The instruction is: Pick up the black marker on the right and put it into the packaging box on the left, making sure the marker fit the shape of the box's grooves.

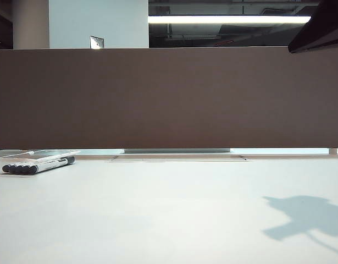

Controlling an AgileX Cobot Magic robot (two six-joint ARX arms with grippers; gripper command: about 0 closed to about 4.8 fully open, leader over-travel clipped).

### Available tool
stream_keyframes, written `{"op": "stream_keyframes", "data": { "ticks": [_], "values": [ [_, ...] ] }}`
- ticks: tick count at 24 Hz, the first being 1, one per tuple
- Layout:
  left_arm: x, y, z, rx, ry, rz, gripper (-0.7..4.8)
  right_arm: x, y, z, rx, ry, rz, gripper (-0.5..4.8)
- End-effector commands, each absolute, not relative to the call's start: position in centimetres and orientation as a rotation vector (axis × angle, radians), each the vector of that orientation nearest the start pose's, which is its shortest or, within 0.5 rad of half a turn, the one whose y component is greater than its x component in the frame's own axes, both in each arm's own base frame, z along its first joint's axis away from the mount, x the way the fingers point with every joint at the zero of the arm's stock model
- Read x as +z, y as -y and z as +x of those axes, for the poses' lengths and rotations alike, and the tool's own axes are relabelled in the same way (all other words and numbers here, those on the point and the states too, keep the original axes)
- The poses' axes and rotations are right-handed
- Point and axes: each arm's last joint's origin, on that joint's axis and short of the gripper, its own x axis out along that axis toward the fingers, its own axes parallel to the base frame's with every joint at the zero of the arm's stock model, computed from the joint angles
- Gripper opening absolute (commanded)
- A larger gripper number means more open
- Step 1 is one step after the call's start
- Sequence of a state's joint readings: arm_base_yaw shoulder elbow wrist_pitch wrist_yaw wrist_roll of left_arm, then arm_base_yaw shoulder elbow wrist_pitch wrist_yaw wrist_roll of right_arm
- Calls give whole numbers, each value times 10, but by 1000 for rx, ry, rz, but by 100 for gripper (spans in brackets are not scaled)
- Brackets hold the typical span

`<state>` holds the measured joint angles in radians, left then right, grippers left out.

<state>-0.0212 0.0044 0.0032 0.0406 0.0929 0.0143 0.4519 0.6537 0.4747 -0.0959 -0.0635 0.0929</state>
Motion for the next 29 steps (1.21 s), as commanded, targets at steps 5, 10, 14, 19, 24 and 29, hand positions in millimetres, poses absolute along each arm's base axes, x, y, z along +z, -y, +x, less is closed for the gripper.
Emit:
{"op": "stream_keyframes", "data": {
  "ticks": [5, 10, 14, 19, 24, 29],
  "values": [
    [169, 5, 98, -115, 52, 20, -5, 256, -70, 139, 500, -275, 41, -5],
    [169, 5, 98, -115, 52, 20, -5, 256, -70, 139, 500, -275, 41, -5],
    [169, 5, 98, -115, 52, 20, -5, 253, -69, 139, 472, -266, 39, -5],
    [169, 5, 98, -115, 52, 20, -5, 231, -43, 125, 52, -158, 32, -5],
    [169, 5, 98, -115, 52, 20, -5, 211, -25, 115, -28, -115, 56, -5],
    [169, 5, 98, -115, 52, 20, -5, 200, -14, 107, 12, -67, 82, -5]
  ]
}}
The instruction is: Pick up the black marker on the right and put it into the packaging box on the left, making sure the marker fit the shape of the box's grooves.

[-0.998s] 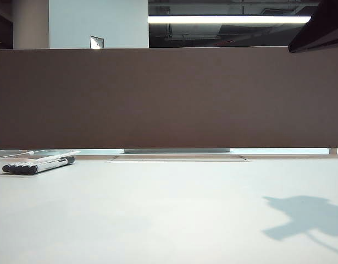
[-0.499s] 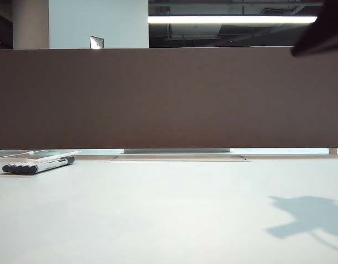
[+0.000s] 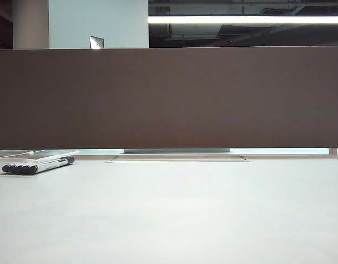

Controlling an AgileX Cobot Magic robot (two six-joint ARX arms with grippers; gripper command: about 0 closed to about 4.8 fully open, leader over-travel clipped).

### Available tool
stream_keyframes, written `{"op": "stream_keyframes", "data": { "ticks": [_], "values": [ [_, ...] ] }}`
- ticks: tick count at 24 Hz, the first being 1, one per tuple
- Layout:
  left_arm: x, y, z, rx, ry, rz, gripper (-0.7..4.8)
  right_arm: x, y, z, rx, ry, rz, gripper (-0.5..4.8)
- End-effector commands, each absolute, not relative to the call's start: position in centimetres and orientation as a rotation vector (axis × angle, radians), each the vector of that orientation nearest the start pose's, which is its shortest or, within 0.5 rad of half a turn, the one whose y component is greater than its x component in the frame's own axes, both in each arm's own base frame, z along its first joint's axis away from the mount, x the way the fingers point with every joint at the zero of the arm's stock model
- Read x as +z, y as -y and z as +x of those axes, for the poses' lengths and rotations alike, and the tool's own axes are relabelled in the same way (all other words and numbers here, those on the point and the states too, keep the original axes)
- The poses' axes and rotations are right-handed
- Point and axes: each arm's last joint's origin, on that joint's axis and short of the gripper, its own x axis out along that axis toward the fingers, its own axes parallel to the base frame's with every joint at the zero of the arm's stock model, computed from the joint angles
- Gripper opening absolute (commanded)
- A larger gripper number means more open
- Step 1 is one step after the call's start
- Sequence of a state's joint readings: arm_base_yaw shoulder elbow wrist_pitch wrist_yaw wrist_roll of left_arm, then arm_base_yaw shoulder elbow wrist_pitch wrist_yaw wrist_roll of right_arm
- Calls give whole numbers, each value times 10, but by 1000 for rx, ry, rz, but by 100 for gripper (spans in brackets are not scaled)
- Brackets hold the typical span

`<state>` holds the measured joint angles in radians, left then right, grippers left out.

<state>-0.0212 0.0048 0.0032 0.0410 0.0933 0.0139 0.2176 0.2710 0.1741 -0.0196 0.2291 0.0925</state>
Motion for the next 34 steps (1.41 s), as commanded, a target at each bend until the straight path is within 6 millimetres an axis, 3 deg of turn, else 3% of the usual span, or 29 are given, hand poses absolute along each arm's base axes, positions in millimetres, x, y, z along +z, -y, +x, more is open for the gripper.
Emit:
{"op": "stream_keyframes", "data": {
  "ticks": [1, 9, 14, 22, 34],
  "values": [
    [169, 5, 98, -115, 52, 20, -5, 199, -12, 106, 4, -56, 85, -5],
    [169, 5, 98, -115, 52, 20, -5, 184, -1, 94, -80, 61, 98, -5],
    [169, 5, 98, -115, 52, 20, -5, 170, 1, 97, -85, 73, 101, -5],
    [169, 5, 98, -115, 52, 20, -5, 172, 2, 97, -12, 83, 96, -5],
    [169, 5, 98, -115, 52, 20, -5, 172, 3, 97, -52, 84, 98, -5]
  ]
}}
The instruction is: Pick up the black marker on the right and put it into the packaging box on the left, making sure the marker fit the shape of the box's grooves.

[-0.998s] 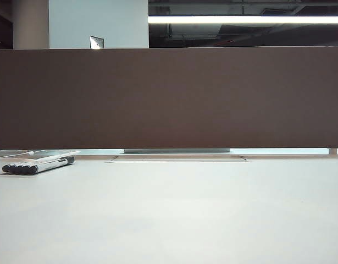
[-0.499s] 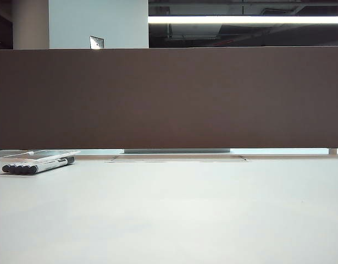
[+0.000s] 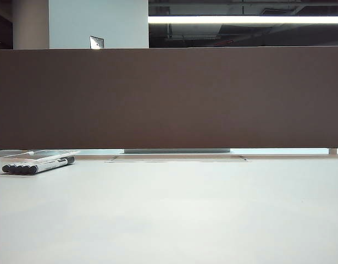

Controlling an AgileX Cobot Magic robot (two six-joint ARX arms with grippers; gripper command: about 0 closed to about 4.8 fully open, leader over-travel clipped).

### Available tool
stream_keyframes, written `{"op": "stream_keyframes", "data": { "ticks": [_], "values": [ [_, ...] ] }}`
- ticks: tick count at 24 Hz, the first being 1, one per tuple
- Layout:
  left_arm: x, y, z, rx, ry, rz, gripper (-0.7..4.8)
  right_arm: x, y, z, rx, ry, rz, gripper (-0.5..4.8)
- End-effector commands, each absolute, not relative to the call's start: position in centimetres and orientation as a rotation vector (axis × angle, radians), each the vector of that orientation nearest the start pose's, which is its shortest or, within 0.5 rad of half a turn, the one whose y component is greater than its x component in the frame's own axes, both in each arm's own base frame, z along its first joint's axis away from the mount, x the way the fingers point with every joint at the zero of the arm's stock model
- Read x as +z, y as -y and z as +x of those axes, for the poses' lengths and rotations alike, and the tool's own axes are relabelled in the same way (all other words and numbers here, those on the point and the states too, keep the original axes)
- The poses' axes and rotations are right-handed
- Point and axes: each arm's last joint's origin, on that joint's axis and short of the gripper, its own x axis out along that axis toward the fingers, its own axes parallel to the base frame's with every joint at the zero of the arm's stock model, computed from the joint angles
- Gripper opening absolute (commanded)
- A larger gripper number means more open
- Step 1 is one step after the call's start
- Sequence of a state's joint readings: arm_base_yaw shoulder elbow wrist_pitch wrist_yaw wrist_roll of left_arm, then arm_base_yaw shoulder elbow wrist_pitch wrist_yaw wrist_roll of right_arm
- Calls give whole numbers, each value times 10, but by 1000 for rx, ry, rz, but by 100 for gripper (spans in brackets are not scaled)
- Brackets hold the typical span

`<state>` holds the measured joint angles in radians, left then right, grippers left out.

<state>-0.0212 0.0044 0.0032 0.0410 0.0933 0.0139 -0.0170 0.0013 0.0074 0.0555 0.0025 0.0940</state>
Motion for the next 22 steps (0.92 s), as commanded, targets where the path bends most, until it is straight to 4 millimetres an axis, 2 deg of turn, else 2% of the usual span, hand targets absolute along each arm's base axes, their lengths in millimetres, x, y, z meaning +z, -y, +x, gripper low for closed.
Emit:
{"op": "stream_keyframes", "data": {
  "ticks": [1, 22],
  "values": [
    [169, 5, 98, -115, 52, 20, -5, 172, 3, 97, -66, 85, 98, -5],
    [169, 5, 98, -115, 52, 20, -5, 172, 3, 97, -64, 84, 98, -5]
  ]
}}
